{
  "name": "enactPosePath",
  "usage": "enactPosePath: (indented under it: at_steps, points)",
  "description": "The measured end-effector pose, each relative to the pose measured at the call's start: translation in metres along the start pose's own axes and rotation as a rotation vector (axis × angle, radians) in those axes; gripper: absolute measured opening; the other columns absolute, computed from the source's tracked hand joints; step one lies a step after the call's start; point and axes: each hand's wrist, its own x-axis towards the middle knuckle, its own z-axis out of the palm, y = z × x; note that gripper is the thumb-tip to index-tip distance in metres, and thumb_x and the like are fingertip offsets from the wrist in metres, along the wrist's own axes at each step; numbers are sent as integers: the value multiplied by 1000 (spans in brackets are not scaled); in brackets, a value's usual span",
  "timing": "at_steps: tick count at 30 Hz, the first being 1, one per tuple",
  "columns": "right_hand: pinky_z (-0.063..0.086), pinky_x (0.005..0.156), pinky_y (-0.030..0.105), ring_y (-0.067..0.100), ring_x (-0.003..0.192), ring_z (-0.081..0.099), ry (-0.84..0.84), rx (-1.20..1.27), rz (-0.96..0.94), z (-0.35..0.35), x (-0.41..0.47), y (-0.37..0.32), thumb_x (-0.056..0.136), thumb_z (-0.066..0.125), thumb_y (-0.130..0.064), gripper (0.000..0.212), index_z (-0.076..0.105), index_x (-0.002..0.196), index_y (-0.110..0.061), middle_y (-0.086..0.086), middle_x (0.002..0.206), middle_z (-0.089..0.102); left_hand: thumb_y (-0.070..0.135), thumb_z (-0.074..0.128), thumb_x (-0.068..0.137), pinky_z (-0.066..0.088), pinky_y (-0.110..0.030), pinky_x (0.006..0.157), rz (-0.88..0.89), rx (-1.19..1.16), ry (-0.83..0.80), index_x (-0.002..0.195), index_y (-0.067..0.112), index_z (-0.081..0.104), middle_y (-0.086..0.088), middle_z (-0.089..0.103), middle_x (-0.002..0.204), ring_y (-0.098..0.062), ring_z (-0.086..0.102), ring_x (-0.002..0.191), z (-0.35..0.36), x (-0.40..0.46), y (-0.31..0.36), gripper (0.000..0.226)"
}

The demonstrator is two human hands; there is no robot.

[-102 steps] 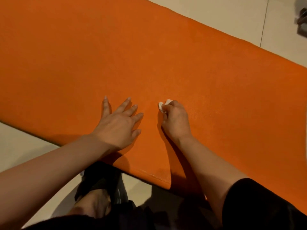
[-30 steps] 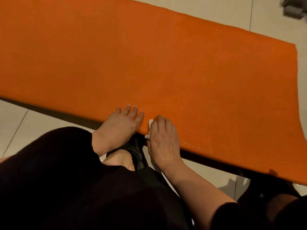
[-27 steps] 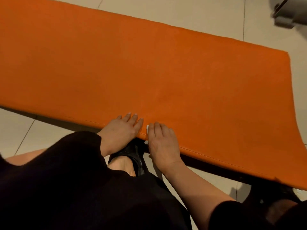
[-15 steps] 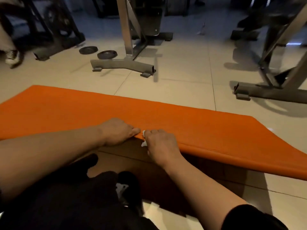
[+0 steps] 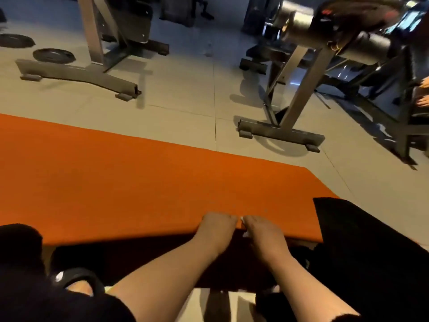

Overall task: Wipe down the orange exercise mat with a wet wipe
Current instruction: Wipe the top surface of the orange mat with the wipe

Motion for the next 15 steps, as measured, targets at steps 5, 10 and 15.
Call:
enactPosePath:
  at_steps: [5,10,15]
  points:
    - [32,66,33,24,96,51,-220,30,1,93,-23,26,95,53,-22,10,45,101,-20,2,105,53,12,53,93,35,-35,67,-73,-121,-163,127,12,43,-11,51,126,-31,50,112,91,9,39,35]
    - [38,68,35,28,95,54,-272,287,157,105,-26,39,102,44,-28,16,52,99,-15,7,106,58,47,53,94,41,-34,68,-30,-153,-189,132,18,42,-3,48,135,-26,45,118,122,11,27,50]
    - [39,73,36,27,93,50,-25,334,508,112,-8,34,99,46,-41,26,51,92,-16,8,100,55,55,40,97,45,-35,75,42,-176,-110,121,19,50,-4,56,121,-25,51,110,118,23,-14,45]
